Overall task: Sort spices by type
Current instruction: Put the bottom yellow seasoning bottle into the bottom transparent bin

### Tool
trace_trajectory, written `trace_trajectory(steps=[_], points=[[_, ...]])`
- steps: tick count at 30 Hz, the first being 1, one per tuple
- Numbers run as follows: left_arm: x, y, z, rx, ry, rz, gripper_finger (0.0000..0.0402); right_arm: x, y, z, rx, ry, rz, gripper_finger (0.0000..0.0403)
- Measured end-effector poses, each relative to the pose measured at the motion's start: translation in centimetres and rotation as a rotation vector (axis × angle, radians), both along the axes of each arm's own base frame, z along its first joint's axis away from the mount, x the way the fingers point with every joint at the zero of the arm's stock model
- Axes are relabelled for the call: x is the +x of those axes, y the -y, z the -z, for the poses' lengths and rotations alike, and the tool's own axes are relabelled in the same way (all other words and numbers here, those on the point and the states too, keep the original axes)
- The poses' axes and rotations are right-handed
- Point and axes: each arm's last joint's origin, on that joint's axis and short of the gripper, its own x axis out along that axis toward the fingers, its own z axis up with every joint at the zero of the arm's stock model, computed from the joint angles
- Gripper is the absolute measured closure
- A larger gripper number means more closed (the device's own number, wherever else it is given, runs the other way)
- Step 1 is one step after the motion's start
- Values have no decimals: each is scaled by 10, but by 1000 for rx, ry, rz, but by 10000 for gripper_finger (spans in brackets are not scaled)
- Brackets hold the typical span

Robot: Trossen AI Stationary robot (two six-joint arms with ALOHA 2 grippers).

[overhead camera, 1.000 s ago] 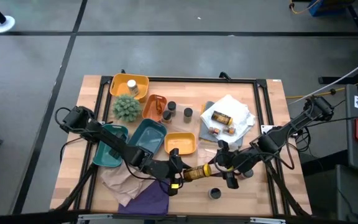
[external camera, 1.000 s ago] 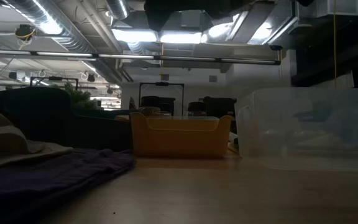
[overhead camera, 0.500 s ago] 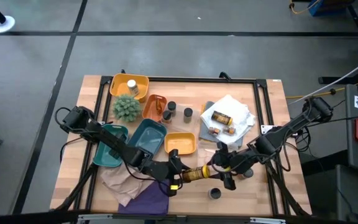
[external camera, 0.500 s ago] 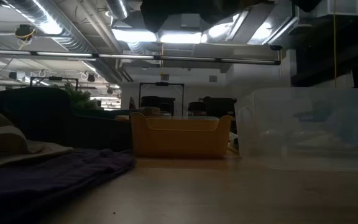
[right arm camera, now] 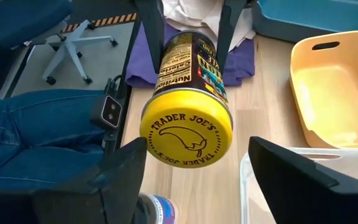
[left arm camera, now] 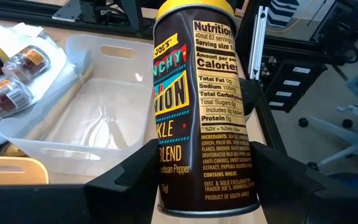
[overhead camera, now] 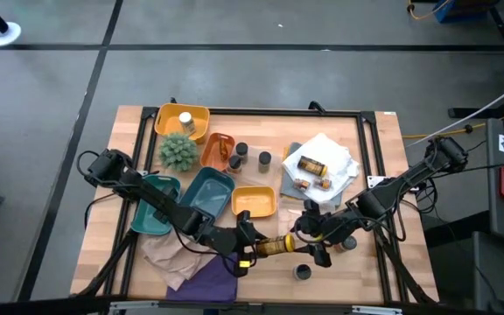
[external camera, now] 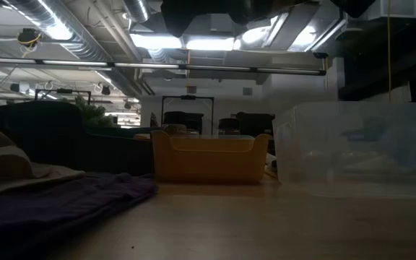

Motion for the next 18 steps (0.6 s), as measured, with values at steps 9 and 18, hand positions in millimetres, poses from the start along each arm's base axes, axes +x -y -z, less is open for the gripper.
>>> trace_trajectory(steps=[9,18], points=[[-2,2,0,6,-3,-1,196,0,0,0,2,3,-1,118],[-2,2,0,18,-10,3,196,1,0,0,1,2,-1,118]])
